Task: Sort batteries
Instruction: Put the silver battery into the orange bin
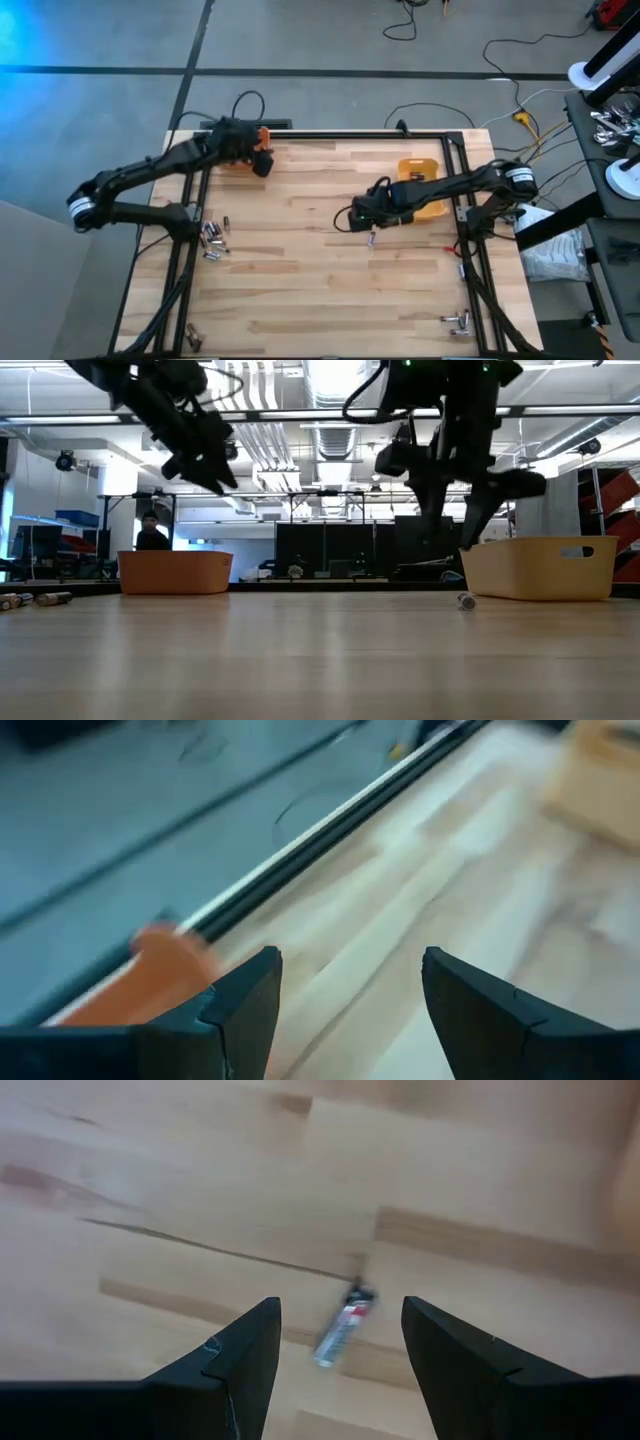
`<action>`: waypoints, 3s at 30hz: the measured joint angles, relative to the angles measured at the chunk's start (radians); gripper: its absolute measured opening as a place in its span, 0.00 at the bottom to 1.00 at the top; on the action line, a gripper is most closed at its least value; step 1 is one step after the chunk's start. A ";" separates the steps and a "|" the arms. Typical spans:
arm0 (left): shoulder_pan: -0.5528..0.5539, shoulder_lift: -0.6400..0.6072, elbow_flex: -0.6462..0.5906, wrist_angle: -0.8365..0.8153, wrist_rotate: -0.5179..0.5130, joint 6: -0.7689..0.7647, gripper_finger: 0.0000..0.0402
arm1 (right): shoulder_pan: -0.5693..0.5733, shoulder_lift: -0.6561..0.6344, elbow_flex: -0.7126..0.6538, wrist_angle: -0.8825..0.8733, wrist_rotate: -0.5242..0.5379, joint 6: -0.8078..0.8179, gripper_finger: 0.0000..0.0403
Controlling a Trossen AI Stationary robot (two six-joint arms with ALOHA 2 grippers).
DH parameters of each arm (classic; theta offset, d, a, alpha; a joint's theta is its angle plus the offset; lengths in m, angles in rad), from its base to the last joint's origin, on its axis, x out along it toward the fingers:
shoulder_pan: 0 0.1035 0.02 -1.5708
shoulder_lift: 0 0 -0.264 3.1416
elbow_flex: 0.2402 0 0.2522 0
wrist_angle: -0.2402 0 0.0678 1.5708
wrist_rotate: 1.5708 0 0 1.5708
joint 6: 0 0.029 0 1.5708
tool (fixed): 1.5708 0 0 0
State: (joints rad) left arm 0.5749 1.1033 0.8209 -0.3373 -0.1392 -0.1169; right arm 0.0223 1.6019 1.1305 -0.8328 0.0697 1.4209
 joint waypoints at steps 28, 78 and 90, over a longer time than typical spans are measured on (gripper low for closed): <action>-0.068 -0.057 -0.065 0.081 0.000 0.140 0.55 | 0.048 0.119 0.015 -0.061 -0.049 0.051 0.50; -0.114 -0.223 -0.111 0.319 0.159 -0.157 0.55 | 0.149 0.117 -0.104 0.141 -0.030 -1.427 0.09; -0.113 -0.400 -0.111 0.353 0.329 -0.155 0.55 | -0.005 0.105 0.363 0.167 0.040 -1.624 0.09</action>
State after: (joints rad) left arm 0.4614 0.7033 0.7101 0.0154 0.1893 -0.2714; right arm 0.0174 1.7073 1.4934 -0.6657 0.1094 -0.2029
